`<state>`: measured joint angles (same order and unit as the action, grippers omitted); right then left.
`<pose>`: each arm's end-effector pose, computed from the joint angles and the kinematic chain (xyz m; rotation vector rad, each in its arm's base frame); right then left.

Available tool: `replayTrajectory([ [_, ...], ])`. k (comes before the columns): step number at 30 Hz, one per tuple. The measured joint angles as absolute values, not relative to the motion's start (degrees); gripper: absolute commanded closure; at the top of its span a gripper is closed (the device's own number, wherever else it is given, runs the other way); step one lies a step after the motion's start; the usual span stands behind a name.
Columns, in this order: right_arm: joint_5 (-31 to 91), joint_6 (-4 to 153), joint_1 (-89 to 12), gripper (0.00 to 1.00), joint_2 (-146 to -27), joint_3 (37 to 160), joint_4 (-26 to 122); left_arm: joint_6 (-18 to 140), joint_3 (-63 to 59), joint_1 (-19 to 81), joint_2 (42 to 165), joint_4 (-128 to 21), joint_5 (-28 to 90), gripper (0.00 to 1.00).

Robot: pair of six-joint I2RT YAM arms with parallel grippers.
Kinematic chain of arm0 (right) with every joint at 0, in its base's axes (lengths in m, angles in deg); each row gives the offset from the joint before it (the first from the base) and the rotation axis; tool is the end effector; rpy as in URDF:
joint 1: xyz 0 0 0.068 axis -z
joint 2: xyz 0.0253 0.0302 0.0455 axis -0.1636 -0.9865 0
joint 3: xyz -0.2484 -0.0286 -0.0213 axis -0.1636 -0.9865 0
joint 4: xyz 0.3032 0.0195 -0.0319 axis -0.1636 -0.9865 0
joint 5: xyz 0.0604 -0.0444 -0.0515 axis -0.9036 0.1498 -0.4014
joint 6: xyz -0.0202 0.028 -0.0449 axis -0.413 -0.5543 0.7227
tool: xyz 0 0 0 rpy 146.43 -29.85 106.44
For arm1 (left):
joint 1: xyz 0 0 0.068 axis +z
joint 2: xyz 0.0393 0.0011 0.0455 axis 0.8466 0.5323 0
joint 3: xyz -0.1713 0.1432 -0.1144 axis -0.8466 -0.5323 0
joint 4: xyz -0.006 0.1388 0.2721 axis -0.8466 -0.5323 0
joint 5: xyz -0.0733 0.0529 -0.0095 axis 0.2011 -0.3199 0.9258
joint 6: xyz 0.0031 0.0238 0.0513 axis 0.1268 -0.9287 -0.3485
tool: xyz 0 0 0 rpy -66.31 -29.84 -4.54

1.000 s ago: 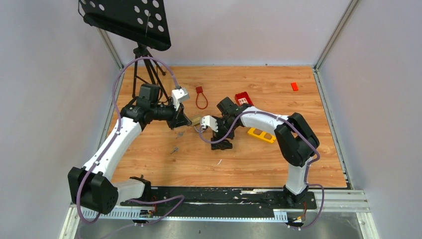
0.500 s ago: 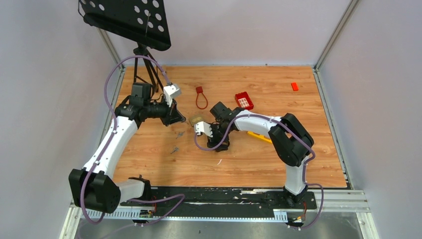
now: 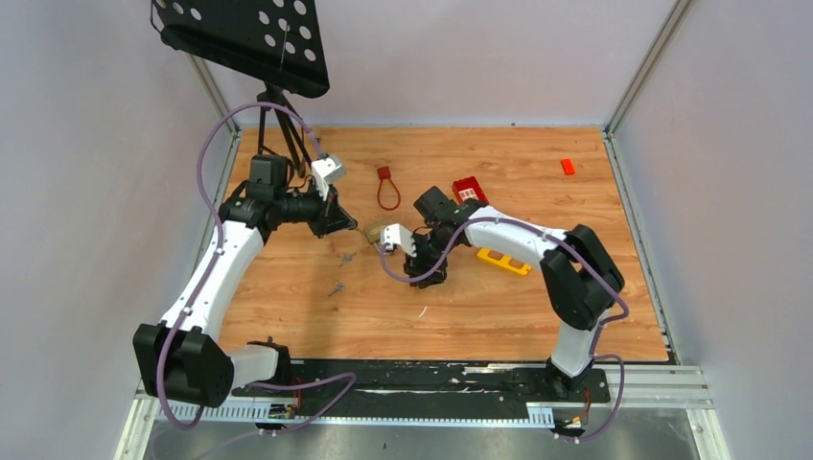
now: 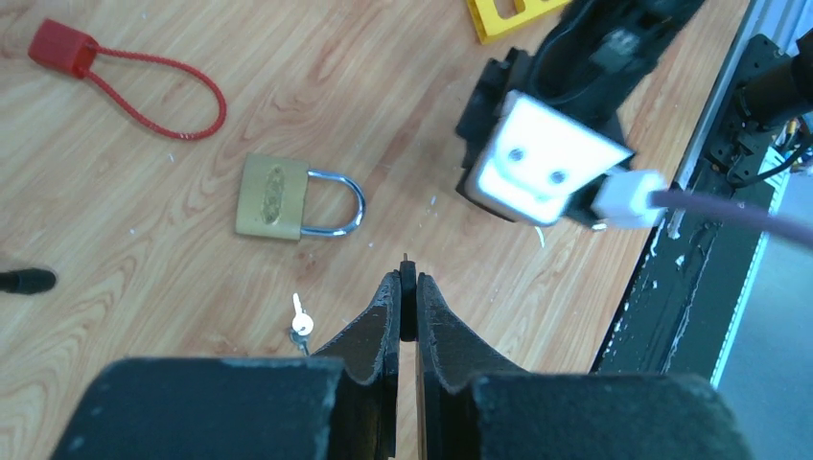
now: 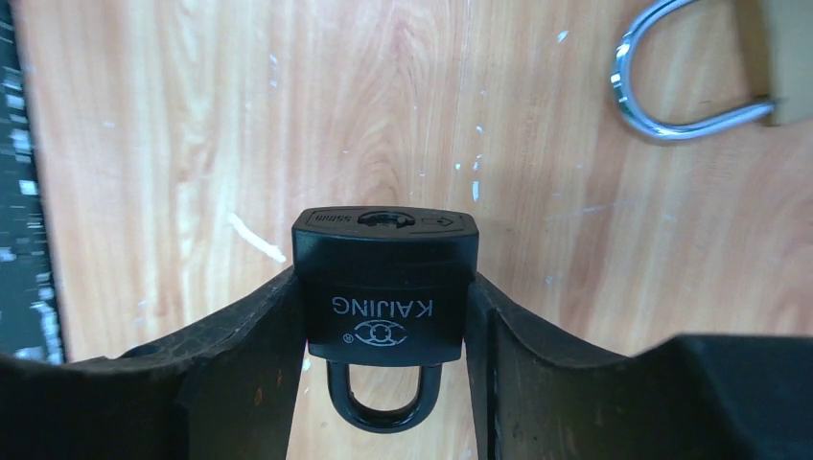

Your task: Unlock with the key

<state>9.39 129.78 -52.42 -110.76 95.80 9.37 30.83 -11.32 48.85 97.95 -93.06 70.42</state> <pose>0.2773 0.2845 0.1352 -2.0279 1.8308 0.6733 0.2961 -0.0765 0.2932 0.8919 1.9990 -0.8756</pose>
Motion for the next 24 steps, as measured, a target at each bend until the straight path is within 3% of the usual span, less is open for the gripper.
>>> replayTrajectory([
  [6,1.2,130.7,-51.3,1.00,-102.9,105.6,-1.1,31.8,-5.3,48.9,103.1,-92.9,73.0,1.00],
  [12,-14.4,145.6,-51.5,1.00,-102.4,121.1,-21.6,33.2,-0.3,48.9,107.6,-92.9,76.1,1.00],
  [17,-20.1,154.7,-54.1,1.00,-102.4,124.2,-34.6,33.9,-0.2,48.9,107.7,-92.5,77.4,1.00],
  [24,-19.7,156.8,-58.5,1.00,-102.4,124.0,-38.4,33.2,-2.1,48.9,104.7,-92.9,78.6,1.00],
])
